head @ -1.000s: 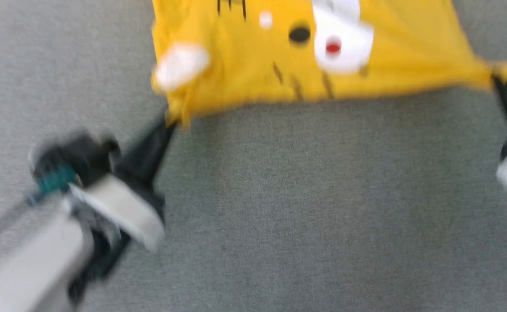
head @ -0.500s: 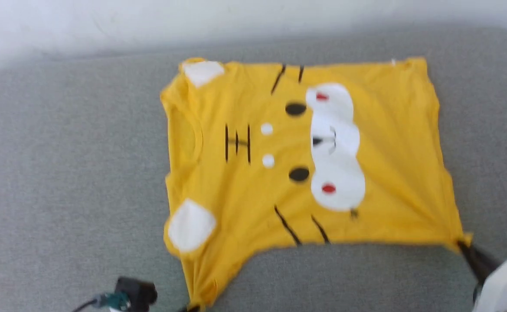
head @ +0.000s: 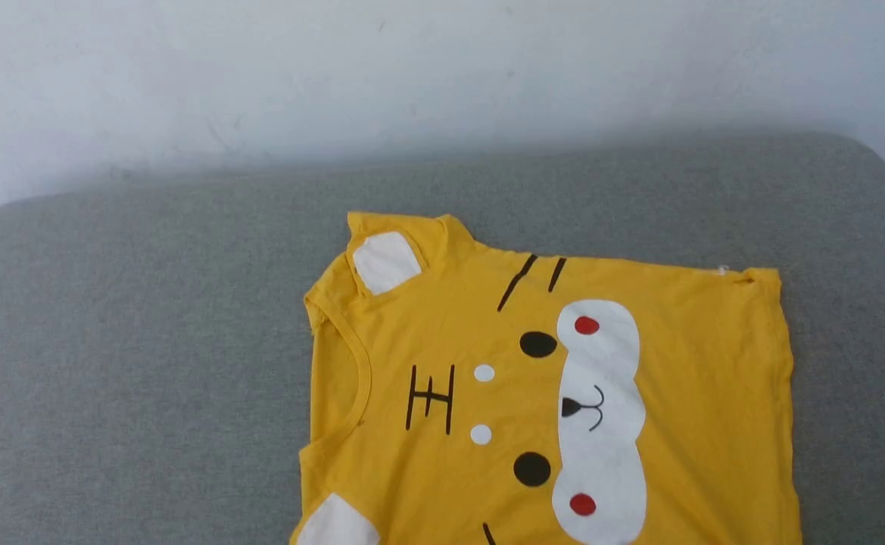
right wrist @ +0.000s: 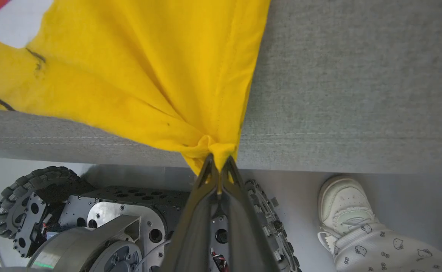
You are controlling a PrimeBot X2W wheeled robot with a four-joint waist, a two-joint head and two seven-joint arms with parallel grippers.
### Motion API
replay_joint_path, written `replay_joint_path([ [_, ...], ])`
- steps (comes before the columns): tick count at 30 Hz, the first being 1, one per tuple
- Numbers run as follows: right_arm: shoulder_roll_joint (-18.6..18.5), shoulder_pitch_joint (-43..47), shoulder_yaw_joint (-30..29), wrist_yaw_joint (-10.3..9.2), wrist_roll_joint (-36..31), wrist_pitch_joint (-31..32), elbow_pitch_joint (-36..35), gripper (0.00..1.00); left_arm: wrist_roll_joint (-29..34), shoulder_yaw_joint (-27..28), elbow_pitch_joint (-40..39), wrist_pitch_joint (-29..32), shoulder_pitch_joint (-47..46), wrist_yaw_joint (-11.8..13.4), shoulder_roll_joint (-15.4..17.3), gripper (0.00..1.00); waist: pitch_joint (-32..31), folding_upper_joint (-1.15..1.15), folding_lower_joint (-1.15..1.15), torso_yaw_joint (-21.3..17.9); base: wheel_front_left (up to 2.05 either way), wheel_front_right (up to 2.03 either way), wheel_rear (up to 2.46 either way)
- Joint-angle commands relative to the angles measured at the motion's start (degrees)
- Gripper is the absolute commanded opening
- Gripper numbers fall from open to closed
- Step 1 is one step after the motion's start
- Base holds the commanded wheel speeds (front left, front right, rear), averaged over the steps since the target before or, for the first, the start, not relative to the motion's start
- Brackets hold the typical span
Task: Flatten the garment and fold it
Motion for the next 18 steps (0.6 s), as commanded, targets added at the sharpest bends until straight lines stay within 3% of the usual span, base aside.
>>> replay_joint_path([
  [1,-0.22,0.78,-0.40,-0.05,0.36,0.37,-0.36,0.00,-0.62,0.00,-0.48,0.10,0.85,0.33,0.53,0.00,-1.41,0.00,0.01,0.14,0.00,0.00,0.00],
  [9,0.58,3.44,-2.09,-0.05,1.28,2.49,-2.48,0.00,-1.26,1.12,-3.01,-1.59,2.65,1.20,2.10,0.00,-2.72,0.00,0.01,0.56,0.00,0.00,0.00],
  [18,0.88,-1.38,-3.62,-0.05,-0.44,-1.74,-5.38,0.00,5.62,4.11,-3.34,-7.14,-3.41,-0.47,2.23,0.00,-0.69,0.00,0.01,0.51,0.00,0.00,0.00],
])
